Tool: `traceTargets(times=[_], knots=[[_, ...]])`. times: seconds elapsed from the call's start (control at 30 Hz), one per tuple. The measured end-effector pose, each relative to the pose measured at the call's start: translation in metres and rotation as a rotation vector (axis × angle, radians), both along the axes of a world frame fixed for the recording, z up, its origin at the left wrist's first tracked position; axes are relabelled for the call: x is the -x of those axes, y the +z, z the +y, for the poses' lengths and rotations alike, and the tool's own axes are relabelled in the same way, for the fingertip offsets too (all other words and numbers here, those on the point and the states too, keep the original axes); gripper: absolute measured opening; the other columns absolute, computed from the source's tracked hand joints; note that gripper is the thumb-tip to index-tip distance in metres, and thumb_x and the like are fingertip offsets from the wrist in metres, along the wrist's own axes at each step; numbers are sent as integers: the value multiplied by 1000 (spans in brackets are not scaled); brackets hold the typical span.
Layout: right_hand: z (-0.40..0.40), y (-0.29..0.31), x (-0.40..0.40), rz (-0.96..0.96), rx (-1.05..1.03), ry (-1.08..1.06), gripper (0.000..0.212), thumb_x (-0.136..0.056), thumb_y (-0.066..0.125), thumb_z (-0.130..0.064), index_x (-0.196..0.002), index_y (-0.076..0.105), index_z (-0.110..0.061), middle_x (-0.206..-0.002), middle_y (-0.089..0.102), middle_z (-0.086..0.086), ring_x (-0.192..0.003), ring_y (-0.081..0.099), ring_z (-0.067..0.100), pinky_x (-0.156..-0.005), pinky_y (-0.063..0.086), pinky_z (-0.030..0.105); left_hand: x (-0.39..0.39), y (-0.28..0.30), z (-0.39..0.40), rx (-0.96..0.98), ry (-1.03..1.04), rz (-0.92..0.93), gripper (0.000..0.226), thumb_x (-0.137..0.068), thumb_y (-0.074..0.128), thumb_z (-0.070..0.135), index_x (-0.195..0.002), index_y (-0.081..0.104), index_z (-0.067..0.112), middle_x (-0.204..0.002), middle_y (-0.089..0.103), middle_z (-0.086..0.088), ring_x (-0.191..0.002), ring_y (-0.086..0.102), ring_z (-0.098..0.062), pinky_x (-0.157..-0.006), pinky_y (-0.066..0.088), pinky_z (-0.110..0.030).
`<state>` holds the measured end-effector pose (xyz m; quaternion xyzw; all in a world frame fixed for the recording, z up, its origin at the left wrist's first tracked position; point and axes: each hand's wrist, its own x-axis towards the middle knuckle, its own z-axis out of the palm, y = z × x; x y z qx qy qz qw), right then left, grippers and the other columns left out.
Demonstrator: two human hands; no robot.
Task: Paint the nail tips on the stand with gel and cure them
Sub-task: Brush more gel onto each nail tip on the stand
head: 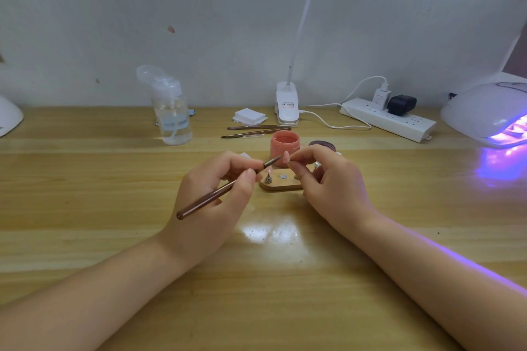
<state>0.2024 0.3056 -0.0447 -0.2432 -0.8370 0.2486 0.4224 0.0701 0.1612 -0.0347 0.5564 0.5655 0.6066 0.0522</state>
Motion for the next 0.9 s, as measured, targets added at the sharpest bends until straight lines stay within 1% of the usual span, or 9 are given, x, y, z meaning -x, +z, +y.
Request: traceTargets(times=[0.1,0.2,0.27,0.37,0.47,0.53,0.7,0.77,0.9], knots=[[0,0,0,-9,-14,-6,4,-90,66,-20,-91,70,-18,-76,61,-19,-55,53,13,-63,48,33,-1,-1,2,28,7,-10,16,-90,59,21,-100,69,28,-96,73,11,-93,69,-11,-79,52,-21],[0,0,0,-2,-10,-22,2,-89,67,-21,-89,69,-20,-77,64,-18,-55,54,12,-63,49,34,0,-1,1,43,-5,41,17,-88,60,17,-97,70,29,-93,73,8,-88,68,-12,-78,51,-19],[1,0,1,0,-3,-21,4,-89,67,-22,-89,69,-19,-78,65,-16,-54,54,14,-63,49,36,1,0,-1,24,-35,12,13,-87,58,24,-93,69,27,-90,74,7,-87,69,-12,-78,52,-21],[1,0,1,16,29,-4,5,-89,67,-23,-89,70,-19,-79,66,-15,-54,54,16,-63,50,38,2,-1,0,-9,-25,-64,18,-86,54,31,-94,69,24,-91,74,6,-90,70,-15,-81,54,-26],[1,-1,0,12,44,16,4,-89,68,-21,-90,70,-18,-80,66,-14,-55,56,19,-65,51,44,2,-1,3,4,-5,-129,15,-90,59,25,-100,70,20,-93,75,8,-95,71,-9,-85,53,-23],[1,-1,0,10,40,19,4,-89,68,-20,-91,71,-17,-79,66,-14,-55,56,20,-65,51,46,2,-2,4,27,-15,-144,16,-90,57,20,-98,71,19,-92,76,7,-93,71,-10,-85,54,-24],[2,-1,1,11,32,4,3,-88,68,-19,-89,70,-17,-72,61,-18,-53,56,21,-62,51,41,3,-2,3,-15,-60,-177,15,-85,55,12,-84,70,11,-85,73,-5,-77,70,-11,-71,48,-12],[1,-1,1,11,33,14,3,-88,68,-20,-89,70,-17,-73,61,-19,-51,54,19,-61,50,40,4,-2,4,-20,-40,-190,17,-87,53,13,-87,70,9,-85,73,-4,-79,71,-10,-70,47,-11],[1,-2,1,24,58,45,5,-89,67,-21,-90,71,-17,-79,67,-12,-50,52,20,-62,52,46,3,-2,6,0,-36,-222,19,-89,54,18,-96,70,13,-89,76,2,-87,71,-6,-71,47,-10]])
